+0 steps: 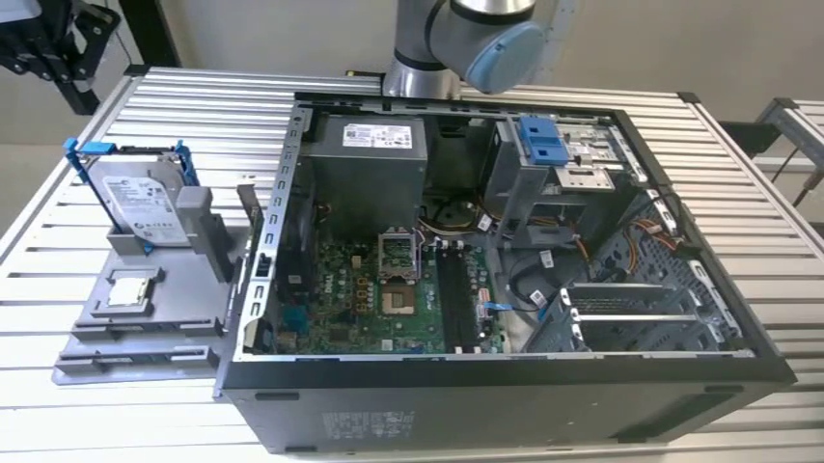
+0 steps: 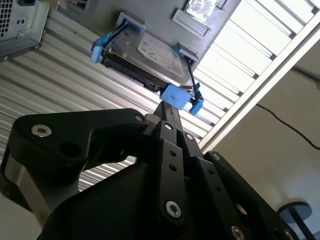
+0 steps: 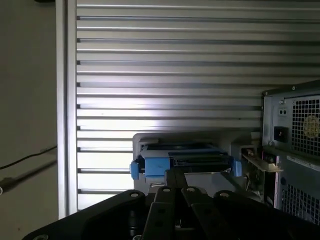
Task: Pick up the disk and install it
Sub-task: 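Reach for the disk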
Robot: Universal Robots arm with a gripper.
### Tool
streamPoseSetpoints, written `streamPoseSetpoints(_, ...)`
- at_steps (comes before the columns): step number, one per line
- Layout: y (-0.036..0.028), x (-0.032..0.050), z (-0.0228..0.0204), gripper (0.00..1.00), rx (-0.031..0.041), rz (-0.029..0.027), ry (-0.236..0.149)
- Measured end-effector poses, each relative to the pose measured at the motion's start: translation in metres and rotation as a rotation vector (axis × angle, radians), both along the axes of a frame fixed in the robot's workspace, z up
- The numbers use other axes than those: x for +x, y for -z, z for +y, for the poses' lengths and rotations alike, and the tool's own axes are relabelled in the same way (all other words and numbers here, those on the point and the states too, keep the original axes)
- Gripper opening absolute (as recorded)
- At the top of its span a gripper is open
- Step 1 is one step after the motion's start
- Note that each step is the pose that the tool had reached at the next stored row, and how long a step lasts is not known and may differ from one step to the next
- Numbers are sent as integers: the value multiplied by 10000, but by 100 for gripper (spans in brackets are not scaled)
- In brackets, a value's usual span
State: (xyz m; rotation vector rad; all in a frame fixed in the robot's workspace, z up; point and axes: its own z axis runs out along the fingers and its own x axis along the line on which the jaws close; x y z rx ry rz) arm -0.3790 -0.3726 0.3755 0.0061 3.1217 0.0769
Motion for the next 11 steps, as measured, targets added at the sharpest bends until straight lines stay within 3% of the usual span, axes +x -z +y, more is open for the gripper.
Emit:
streamPoseSetpoints(6, 20, -75, -8, 0, 0, 0, -60)
streamPoseSetpoints(11, 26, -101, -8, 0, 0, 1, -487)
